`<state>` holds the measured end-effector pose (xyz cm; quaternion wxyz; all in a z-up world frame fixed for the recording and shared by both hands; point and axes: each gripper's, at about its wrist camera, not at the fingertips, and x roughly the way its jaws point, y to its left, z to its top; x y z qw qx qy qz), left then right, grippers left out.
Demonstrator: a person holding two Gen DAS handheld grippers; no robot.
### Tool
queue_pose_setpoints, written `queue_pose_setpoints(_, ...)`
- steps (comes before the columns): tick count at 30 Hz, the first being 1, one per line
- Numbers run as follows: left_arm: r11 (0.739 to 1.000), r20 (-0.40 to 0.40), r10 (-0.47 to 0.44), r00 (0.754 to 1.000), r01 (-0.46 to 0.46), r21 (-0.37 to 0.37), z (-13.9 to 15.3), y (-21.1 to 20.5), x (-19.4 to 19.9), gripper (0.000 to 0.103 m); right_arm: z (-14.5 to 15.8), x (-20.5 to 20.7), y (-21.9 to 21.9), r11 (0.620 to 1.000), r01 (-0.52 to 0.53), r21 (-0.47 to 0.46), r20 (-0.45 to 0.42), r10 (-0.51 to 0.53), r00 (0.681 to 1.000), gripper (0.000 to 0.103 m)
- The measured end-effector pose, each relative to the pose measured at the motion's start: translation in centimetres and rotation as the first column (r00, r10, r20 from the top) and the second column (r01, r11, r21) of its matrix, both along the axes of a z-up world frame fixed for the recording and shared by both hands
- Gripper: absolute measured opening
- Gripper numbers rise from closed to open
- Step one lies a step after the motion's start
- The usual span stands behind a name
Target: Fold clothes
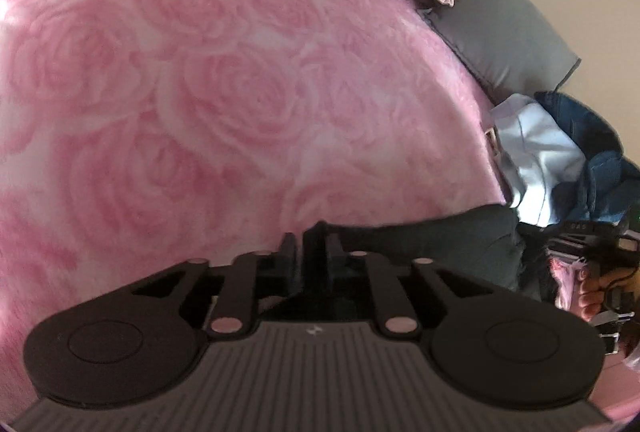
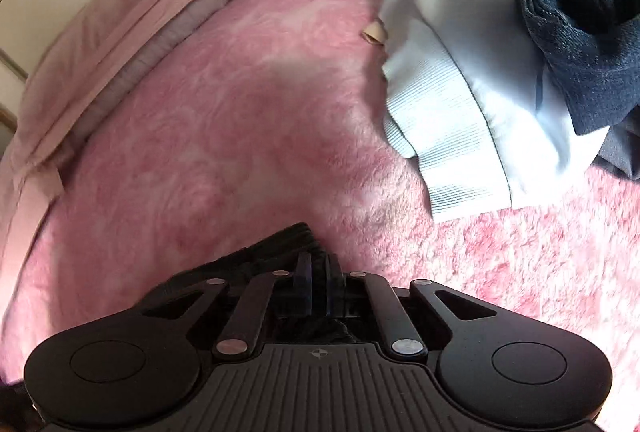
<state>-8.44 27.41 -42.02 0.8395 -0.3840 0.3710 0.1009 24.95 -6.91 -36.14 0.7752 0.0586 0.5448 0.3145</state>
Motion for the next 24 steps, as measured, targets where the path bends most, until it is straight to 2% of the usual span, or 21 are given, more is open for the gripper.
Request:
queue_pose_setpoints(2,1.0,0.025,0.0,1.0,0.0,-0.015,1.0,1.4,-1.1,0.028,0.4,0.6,-0.4,1.0,0.021,0.015,-0.027,-0.02,0.999,0.011)
queue_pose_setpoints(4,1.0,0.023,-0.01,1.0,0.01,0.002,2.1,2.8,-3.1,0.038,1.3,0.5,-0.7,1.0,0.018,0.011,-0.011,-0.018,1.0,0.042)
queue_pose_setpoints(6,0.998,-0.009,-0.055,0.998,0.055,-0.001,2.3,3.7,-4.4,0.041,1.9,0.4,-0.9,0.999,0.002,0.037,-0.012,-0.001,1.0,0.058)
queue_pose_setpoints(8,0.994,-0.044,-0.106,0.993,0.106,-0.005,2.1,3.8,-5.3,0.043,1.7,0.5,-0.7,0.996,-0.032,0.085,-0.042,0.036,0.998,0.058)
queue_pose_setpoints(10,0.995,-0.046,-0.098,0.994,0.099,0.009,1.9,3.4,-6.0,0.043,1.1,0.7,0.5,0.993,-0.079,0.084,-0.05,0.083,0.995,0.058)
queue_pose_setpoints(12,0.996,-0.049,-0.09,0.995,0.091,0.023,1.8,3.0,-6.7,0.035,0.5,0.7,1.8,0.99,-0.13,0.054,-0.035,0.132,0.991,0.058)
queue_pose_setpoints(13,0.996,-0.05,-0.086,0.995,0.088,0.031,1.7,2.7,-7.0,0.019,0.2,0.7,2.5,0.987,-0.156,0.034,-0.02,0.157,0.987,0.058)
queue_pose_setpoints(14,0.996,-0.051,-0.082,0.995,0.084,0.038,1.6,2.5,-7.4,0.011,0.2,0.4,2.8,0.984,-0.18,0.015,0.012,0.179,0.984,0.049)
queue_pose_setpoints(15,0.996,-0.053,-0.078,0.996,0.081,0.045,1.5,2.3,-7.7,0.005,0.5,0.0,3.0,0.981,-0.191,-0.015,0.056,0.192,0.98,0.003)
queue_pose_setpoints(16,0.996,-0.054,-0.074,0.996,0.077,0.052,1.5,2.1,-8.1,0.003,0.9,-0.2,2.9,0.98,-0.19,-0.057,0.104,0.195,0.975,0.003)
queue_pose_setpoints(19,0.995,-0.057,-0.062,0.996,0.066,0.073,1.2,1.4,-9.1,0.004,1.8,-1.1,1.9,0.977,-0.201,-0.074,0.158,0.21,0.965,0.002)
queue_pose_setpoints(20,0.995,-0.058,-0.058,0.997,0.063,0.081,1.2,1.2,-9.4,0.003,1.4,-1.2,1.5,0.979,-0.181,-0.089,0.162,0.194,0.968,0.002)
queue_pose_setpoints(22,0.996,-0.112,-0.006,0.994,0.016,0.092,-0.2,1.1,-9.8,0.004,0.1,-0.9,1.0,0.991,-0.107,-0.084,0.133,0.117,0.984,0.001)
queue_pose_setpoints(24,0.994,-0.151,0.017,0.988,0.0,0.11,-1.1,0.7,-9.1,0.004,-0.7,-1.2,1.7,0.991,-0.085,-0.099,0.147,0.099,0.984,0.002)
